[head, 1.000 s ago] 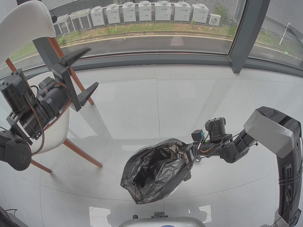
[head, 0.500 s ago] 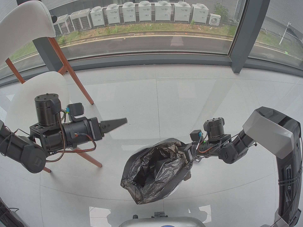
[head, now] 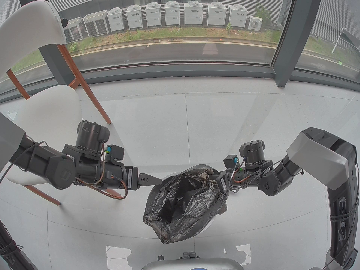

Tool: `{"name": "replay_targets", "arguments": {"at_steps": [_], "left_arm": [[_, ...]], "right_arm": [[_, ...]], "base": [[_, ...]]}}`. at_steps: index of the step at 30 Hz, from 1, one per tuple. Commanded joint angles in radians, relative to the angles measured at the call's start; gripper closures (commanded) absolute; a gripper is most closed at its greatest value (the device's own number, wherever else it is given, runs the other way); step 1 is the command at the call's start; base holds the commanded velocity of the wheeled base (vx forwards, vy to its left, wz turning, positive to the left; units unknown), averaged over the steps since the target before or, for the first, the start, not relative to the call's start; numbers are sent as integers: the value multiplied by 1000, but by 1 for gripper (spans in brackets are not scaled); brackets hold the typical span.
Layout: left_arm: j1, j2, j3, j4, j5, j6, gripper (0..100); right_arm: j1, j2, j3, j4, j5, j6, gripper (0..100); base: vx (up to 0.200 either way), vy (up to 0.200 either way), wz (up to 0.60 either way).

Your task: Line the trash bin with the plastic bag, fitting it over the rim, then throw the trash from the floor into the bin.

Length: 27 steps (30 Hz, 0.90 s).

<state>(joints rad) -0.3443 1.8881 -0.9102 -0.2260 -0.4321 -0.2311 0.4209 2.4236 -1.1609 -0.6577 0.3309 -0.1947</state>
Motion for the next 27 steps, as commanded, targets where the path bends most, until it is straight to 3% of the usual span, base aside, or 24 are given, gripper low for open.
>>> {"name": "replay_targets", "arguments": {"at_steps": [1,9,12,27], "left_arm": [[-41,134,-98,51,90,99,0],[-47,210,-148,20,116,91,0],[-50,259,-187,-24,173,91,0],[-39,402,-228,-102,190,99,0]], "right_arm": [[7,3,0,-2,-9,1,100],[7,2,-2,-3,-9,1,100],[6,-3,-2,-3,-7,0,100],[3,3,-2,-31,-7,1,100]], "base": [[0,0,0],[0,0,0],[0,0,0],[0,0,0]]}}
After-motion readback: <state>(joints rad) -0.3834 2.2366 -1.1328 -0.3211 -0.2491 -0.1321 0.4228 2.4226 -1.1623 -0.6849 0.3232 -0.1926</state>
